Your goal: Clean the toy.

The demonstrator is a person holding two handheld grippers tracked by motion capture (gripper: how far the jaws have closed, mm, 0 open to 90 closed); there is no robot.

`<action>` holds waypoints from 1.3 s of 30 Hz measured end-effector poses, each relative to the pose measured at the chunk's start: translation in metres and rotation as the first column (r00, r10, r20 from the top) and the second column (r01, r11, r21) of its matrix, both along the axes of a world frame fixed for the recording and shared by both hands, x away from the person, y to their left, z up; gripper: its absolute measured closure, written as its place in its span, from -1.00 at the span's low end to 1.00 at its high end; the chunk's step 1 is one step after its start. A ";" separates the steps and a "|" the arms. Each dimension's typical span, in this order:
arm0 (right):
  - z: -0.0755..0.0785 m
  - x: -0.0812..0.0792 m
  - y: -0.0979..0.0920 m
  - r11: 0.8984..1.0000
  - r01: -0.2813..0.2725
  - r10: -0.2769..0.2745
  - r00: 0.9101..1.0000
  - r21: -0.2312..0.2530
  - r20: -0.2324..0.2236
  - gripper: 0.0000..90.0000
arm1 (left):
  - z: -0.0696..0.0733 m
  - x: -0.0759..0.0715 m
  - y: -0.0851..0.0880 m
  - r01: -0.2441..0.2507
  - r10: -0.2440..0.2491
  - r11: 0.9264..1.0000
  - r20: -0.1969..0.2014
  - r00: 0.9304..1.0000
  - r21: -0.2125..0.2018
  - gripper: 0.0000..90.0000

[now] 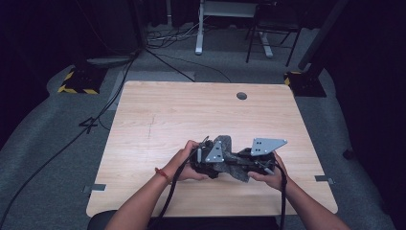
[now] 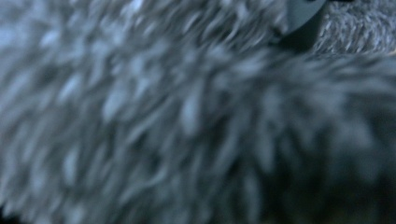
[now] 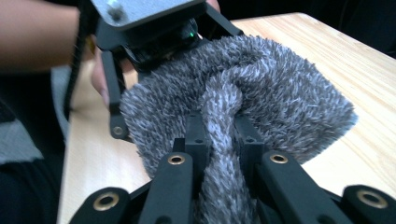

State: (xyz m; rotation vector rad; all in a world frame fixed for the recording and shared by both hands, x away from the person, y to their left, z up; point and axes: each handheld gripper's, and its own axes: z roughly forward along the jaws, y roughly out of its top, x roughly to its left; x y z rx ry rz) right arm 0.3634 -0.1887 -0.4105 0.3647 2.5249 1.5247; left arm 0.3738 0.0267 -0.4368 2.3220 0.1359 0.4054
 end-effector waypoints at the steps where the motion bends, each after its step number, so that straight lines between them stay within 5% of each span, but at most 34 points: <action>1: -0.001 0.000 0.000 1.000 0.008 -0.008 1.000 -0.009 0.006 0.79 | 0.000 0.001 0.001 -0.003 0.003 1.000 -0.004 1.000 -0.007 -0.26; 6: -0.011 0.016 -0.015 0.997 0.072 -0.072 0.996 -0.012 -0.050 0.79 | 0.008 0.002 0.009 0.002 -0.005 0.997 -0.028 1.000 -0.083 -0.25; 8: -0.019 0.021 -0.016 0.995 0.084 -0.088 0.994 -0.062 -0.062 0.79 | 0.012 0.001 0.011 0.004 -0.006 0.995 -0.022 1.000 -0.103 -0.25; 13: -0.032 0.030 -0.013 0.990 0.070 -0.085 0.990 -0.125 -0.116 0.78 | 0.017 0.000 0.016 0.014 -0.015 0.990 -0.008 1.000 -0.139 -0.26; 17: -0.042 0.034 -0.013 0.990 0.053 -0.075 0.983 -0.128 -0.168 0.78 | 0.021 -0.002 0.019 0.021 -0.021 0.981 -0.002 1.000 -0.191 -0.25; 22: -0.044 0.035 -0.013 1.000 -0.007 0.001 0.967 -0.023 -0.256 0.78 | 0.021 -0.001 0.022 0.028 -0.034 0.969 -0.019 0.999 -0.245 -0.26; 26: -0.042 0.035 -0.016 0.998 -0.023 0.039 0.956 0.057 -0.291 0.78 | 0.020 0.002 0.026 0.036 -0.052 0.962 -0.051 0.997 -0.272 -0.26; 34: -0.034 0.033 -0.022 0.995 0.001 0.028 0.959 0.102 -0.281 0.78 | 0.020 0.003 0.029 0.034 -0.045 0.974 -0.045 0.998 -0.226 -0.27; 39: -0.029 0.031 -0.024 0.995 0.013 0.013 0.967 0.104 -0.254 0.79 | 0.017 0.002 0.025 0.026 -0.030 0.988 -0.027 0.999 -0.150 -0.27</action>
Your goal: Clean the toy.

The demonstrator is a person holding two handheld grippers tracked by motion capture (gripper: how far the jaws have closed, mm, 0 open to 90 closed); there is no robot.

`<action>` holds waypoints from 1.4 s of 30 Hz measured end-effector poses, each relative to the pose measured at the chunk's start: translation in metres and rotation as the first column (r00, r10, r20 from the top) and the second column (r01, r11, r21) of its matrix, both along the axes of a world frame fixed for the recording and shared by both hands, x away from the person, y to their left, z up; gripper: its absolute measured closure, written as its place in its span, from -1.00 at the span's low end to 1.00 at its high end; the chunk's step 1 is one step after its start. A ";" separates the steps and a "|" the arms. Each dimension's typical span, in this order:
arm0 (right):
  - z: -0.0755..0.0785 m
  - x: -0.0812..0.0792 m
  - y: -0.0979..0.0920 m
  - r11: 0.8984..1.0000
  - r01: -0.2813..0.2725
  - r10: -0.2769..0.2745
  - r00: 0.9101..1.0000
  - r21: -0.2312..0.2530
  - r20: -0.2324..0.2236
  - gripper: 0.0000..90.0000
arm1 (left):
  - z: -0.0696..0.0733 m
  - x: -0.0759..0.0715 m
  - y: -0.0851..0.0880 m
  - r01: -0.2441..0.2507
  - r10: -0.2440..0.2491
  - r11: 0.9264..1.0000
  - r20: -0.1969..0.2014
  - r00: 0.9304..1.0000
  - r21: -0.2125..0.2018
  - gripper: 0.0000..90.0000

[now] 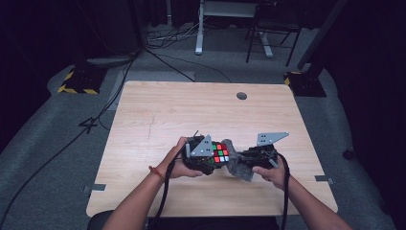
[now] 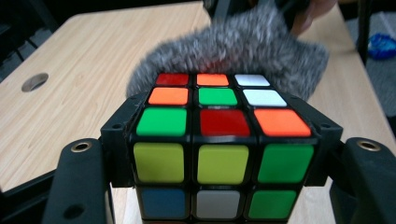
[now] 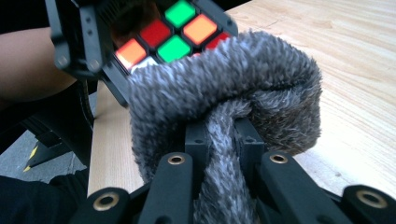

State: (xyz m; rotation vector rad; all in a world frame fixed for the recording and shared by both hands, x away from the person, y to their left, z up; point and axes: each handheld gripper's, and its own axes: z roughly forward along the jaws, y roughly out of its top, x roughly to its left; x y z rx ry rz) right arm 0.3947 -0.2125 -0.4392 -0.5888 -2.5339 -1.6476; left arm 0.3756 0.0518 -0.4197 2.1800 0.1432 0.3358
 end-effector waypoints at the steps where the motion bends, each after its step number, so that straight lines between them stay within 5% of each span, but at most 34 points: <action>1: 0.001 0.000 -0.001 1.000 0.003 -0.003 1.000 0.000 0.008 0.79 | -0.001 0.000 -0.001 0.001 -0.001 1.000 0.000 1.000 0.022 -0.27; 7: 0.014 -0.007 -0.001 1.000 0.024 -0.023 0.996 -0.013 0.092 0.79 | -0.011 -0.002 -0.014 -0.015 0.013 0.993 0.013 1.000 0.120 -0.26; 11: 0.026 -0.024 0.011 0.995 0.024 -0.002 0.976 -0.097 0.218 0.78 | -0.015 -0.004 -0.024 0.006 -0.006 0.992 0.002 1.000 0.128 -0.26; 15: 0.027 -0.030 0.023 0.990 0.019 0.017 0.967 -0.139 0.255 0.78 | -0.014 -0.004 -0.023 -0.003 0.002 0.991 0.010 1.000 0.134 -0.25; 18: 0.025 -0.024 0.019 0.982 0.062 -0.013 0.964 -0.176 0.266 0.78 | -0.010 -0.004 -0.018 -0.011 0.010 0.993 0.008 1.000 0.119 -0.25; 21: 0.018 -0.012 0.007 0.978 0.094 -0.052 0.973 -0.184 0.224 0.78 | -0.008 -0.002 -0.015 -0.011 0.010 0.995 0.002 1.000 0.095 -0.25; 25: 0.002 -0.002 0.003 0.956 0.120 -0.069 0.979 -0.269 0.192 0.78 | 0.000 -0.002 -0.009 -0.006 0.005 1.000 0.004 1.000 0.030 -0.25; 28: -0.003 0.002 0.005 0.967 0.079 -0.045 0.989 -0.242 0.141 0.78 | 0.000 -0.004 -0.009 -0.007 0.006 1.000 0.010 1.000 0.020 -0.25; 29: -0.003 0.002 0.005 0.981 0.048 -0.028 0.994 -0.189 0.106 0.78 | -0.001 -0.004 -0.009 -0.008 0.008 1.000 0.007 1.000 0.015 -0.25; 33: 0.000 0.000 0.003 0.993 0.026 -0.018 0.998 -0.114 0.067 0.78 | -0.006 -0.002 -0.009 -0.008 0.009 1.000 -0.008 1.000 0.027 -0.26; 37: 0.010 -0.005 0.000 0.999 0.021 -0.017 0.997 -0.050 0.079 0.79 | -0.012 -0.005 -0.016 -0.025 0.023 0.995 0.021 1.000 0.097 -0.26; 42: 0.020 -0.018 0.009 0.995 0.017 0.001 0.985 -0.102 0.171 0.78 | -0.017 -0.005 -0.024 -0.023 0.019 0.990 0.033 0.999 0.142 -0.25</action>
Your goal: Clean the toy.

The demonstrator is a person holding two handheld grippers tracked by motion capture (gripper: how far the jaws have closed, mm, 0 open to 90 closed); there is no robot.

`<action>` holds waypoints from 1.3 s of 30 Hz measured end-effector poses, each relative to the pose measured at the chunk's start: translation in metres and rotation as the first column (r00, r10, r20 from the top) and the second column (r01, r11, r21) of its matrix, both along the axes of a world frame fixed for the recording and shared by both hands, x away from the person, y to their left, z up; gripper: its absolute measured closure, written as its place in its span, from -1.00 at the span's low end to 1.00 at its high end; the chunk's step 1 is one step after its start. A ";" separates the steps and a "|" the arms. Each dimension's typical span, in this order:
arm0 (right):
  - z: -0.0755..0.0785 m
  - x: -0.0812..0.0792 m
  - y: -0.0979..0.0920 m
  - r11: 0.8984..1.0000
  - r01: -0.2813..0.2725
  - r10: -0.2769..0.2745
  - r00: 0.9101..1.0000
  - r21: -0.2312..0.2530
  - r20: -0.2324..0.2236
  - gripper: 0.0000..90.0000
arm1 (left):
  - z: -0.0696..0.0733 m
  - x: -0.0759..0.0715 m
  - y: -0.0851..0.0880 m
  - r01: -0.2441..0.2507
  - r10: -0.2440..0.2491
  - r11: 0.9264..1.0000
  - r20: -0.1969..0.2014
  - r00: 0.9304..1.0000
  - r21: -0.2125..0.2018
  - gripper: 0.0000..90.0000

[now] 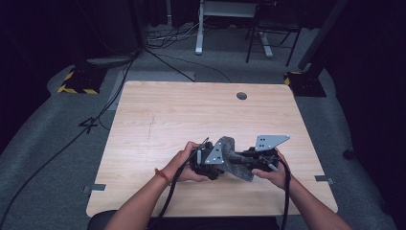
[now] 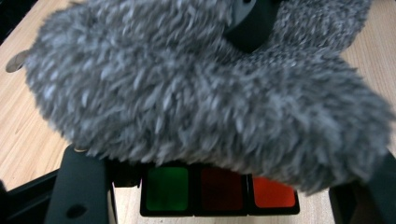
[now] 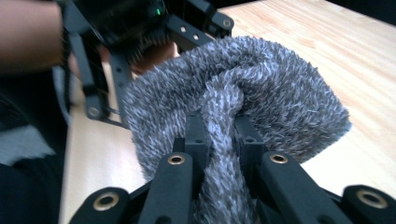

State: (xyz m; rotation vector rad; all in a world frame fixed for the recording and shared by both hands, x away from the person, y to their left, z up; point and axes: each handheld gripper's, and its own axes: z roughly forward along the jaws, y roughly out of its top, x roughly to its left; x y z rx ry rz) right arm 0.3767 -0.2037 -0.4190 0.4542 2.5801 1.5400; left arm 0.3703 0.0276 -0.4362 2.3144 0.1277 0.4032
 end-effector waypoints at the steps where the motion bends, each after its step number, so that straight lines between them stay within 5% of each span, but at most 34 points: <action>1: 0.000 -0.001 0.001 1.000 0.010 -0.010 1.000 -0.021 0.022 0.78 | 0.001 0.000 0.001 -0.002 0.002 1.000 0.000 1.000 -0.005 -0.25; 6: -0.007 0.008 -0.004 0.998 0.055 -0.056 0.998 -0.020 -0.013 0.79 | 0.009 0.001 0.009 -0.007 0.006 0.996 -0.009 1.000 -0.083 -0.25; 8: -0.012 0.011 -0.003 0.995 0.075 -0.076 0.997 -0.063 -0.022 0.79 | 0.014 0.001 0.013 0.001 -0.003 0.992 -0.019 1.000 -0.127 -0.25; 16: -0.028 0.016 0.003 0.988 0.056 -0.067 0.995 -0.147 -0.073 0.79 | 0.025 0.002 0.023 -0.006 0.006 0.987 0.005 1.000 -0.163 -0.25; 19: -0.023 0.013 0.002 0.991 0.053 -0.061 0.996 -0.121 -0.060 0.78 | 0.024 0.003 0.026 -0.015 0.016 0.987 0.004 1.000 -0.161 -0.25; 23: -0.007 0.005 -0.002 0.999 0.034 -0.034 0.999 -0.028 -0.014 0.78 | 0.018 0.004 0.022 -0.007 0.006 0.991 -0.008 1.000 -0.130 -0.25; 28: -0.001 0.003 -0.005 0.998 0.066 -0.066 0.998 0.018 0.004 0.78 | 0.014 -0.003 0.011 0.025 -0.027 0.993 -0.020 0.999 -0.119 -0.25; 33: -0.012 0.011 -0.003 0.994 0.093 -0.094 0.995 -0.050 -0.016 0.78 | 0.024 -0.007 0.014 0.043 -0.047 0.985 -0.018 0.999 -0.168 -0.25; 39: -0.019 0.011 0.002 0.992 0.054 -0.059 0.998 -0.117 -0.036 0.78 | 0.032 -0.002 0.028 0.016 -0.018 0.979 -0.006 1.000 -0.202 -0.25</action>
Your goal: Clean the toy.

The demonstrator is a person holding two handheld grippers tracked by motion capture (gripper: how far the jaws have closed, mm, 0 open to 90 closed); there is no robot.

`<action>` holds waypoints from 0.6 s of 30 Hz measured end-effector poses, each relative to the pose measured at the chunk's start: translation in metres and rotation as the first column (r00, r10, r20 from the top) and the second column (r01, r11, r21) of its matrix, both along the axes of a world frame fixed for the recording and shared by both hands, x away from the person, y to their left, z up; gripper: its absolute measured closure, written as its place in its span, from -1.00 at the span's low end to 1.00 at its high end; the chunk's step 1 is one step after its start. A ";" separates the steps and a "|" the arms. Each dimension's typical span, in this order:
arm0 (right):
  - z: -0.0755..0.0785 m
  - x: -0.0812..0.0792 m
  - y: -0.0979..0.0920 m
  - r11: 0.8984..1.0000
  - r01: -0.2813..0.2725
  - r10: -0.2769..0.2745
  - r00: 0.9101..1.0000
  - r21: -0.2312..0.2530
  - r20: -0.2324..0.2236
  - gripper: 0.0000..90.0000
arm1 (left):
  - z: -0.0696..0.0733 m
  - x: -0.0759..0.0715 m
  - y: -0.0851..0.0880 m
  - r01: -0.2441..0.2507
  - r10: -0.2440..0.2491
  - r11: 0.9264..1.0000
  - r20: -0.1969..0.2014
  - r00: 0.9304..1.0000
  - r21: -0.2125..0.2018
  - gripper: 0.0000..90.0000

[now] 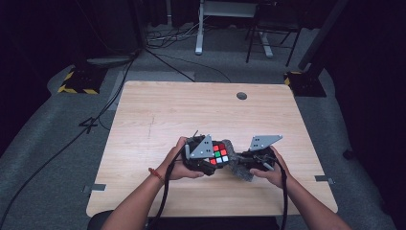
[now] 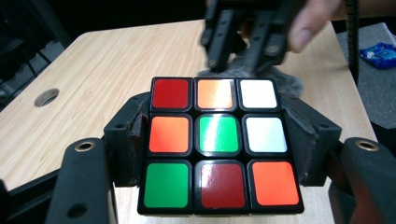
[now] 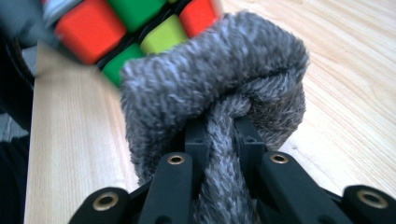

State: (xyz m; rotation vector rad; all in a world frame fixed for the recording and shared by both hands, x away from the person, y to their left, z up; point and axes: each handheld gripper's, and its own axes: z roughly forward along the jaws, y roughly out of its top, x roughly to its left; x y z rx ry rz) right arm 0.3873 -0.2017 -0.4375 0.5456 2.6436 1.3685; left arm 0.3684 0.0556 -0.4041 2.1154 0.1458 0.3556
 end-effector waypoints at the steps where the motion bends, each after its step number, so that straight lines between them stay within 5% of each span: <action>1: 0.001 -0.002 0.001 1.000 -0.011 0.011 1.000 0.011 0.007 0.78 | 0.000 0.001 0.001 -0.008 0.008 1.000 0.007 1.000 0.009 -0.25; 5: 0.010 -0.008 0.000 0.998 -0.024 0.022 0.999 0.062 0.029 0.78 | -0.006 0.005 0.003 -0.040 0.040 0.998 0.008 0.999 0.044 -0.25; 10: 0.021 -0.017 0.000 0.995 -0.033 0.024 0.996 0.097 0.092 0.78 | -0.011 0.004 -0.004 -0.015 0.016 0.999 -0.016 1.000 0.051 -0.25; 12: 0.021 -0.015 -0.003 0.991 -0.029 0.018 0.997 0.131 0.080 0.78 | -0.013 0.003 -0.007 -0.004 0.005 0.998 -0.024 1.000 0.055 -0.25; 16: 0.016 -0.008 -0.004 0.996 0.001 -0.006 0.998 0.091 0.063 0.78 | -0.010 0.000 -0.009 0.009 -0.009 0.999 -0.023 1.000 0.034 -0.25; 18: 0.006 0.000 -0.006 0.996 0.013 -0.014 1.000 0.083 0.009 0.78 | -0.008 -0.001 -0.009 0.013 -0.013 0.999 -0.012 1.000 0.035 -0.25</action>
